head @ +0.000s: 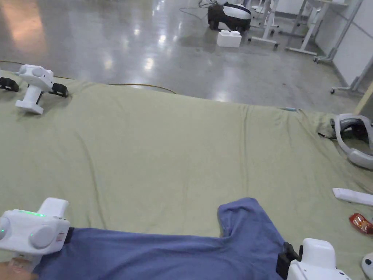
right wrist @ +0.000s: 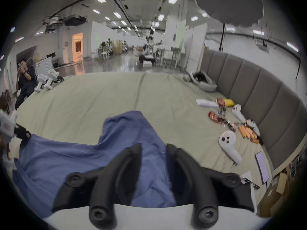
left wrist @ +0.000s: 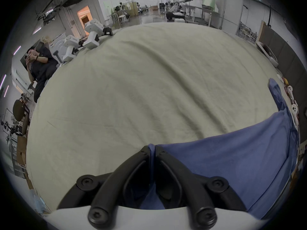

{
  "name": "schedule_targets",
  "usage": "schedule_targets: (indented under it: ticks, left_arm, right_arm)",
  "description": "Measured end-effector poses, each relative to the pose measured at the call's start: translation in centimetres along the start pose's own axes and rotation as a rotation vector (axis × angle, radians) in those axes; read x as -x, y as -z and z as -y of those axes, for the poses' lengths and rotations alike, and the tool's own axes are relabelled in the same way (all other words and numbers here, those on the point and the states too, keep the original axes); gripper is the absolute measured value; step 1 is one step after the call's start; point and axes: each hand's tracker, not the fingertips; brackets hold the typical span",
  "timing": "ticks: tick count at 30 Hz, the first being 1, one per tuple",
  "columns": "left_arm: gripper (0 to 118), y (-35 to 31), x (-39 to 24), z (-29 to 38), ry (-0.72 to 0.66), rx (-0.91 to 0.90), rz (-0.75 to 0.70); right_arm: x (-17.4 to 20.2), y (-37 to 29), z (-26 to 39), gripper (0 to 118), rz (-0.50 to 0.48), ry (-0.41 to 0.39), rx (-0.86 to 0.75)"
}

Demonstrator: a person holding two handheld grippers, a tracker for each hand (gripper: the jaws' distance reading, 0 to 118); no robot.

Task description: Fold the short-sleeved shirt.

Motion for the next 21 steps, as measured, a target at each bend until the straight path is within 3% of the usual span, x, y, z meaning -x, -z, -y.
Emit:
schedule_targets:
  ticks: [3, 6, 8, 13, 16, 18, 20, 21]
  left_arm:
    - [7, -1.6, 0.1, 0.3, -0.012, -0.061, -0.004]
    - [7, -3.0, 0.5, 0.2, -0.039, -0.097, 0.002]
    - [7, -4.0, 0.8, 0.1, -0.077, -0.116, 0.016]
    - [7, -5.4, 1.3, -0.2, -0.102, -0.148, 0.009]
    - [7, -5.4, 1.3, -0.3, -0.095, -0.147, 0.007]
    - [7, -5.3, 1.2, -0.3, -0.089, -0.137, 0.0]
    - [7, -5.4, 1.1, -0.2, -0.089, -0.137, -0.003]
    - [7, -5.4, 1.1, -0.1, -0.093, -0.135, -0.002]
  right_arm:
    - [-2.1, 3.5, -1.9, 70, -0.07, 0.035, 0.129]
    - [-3.1, 7.6, -3.3, 81, -0.086, 0.003, 0.249]
    - [-3.2, 10.2, -3.9, 81, -0.087, -0.022, 0.337]
    - [-3.2, 15.5, -4.2, 81, -0.162, 0.016, 0.449]
    - [-2.6, 17.2, -4.0, 73, -0.179, 0.037, 0.516]
    - [-1.7, 17.2, -3.9, 70, -0.14, -0.035, 0.504]
    - [-1.2, 16.9, -3.9, 55, -0.137, -0.061, 0.486]
    - [-1.1, 16.8, -3.9, 37, -0.141, -0.06, 0.478]
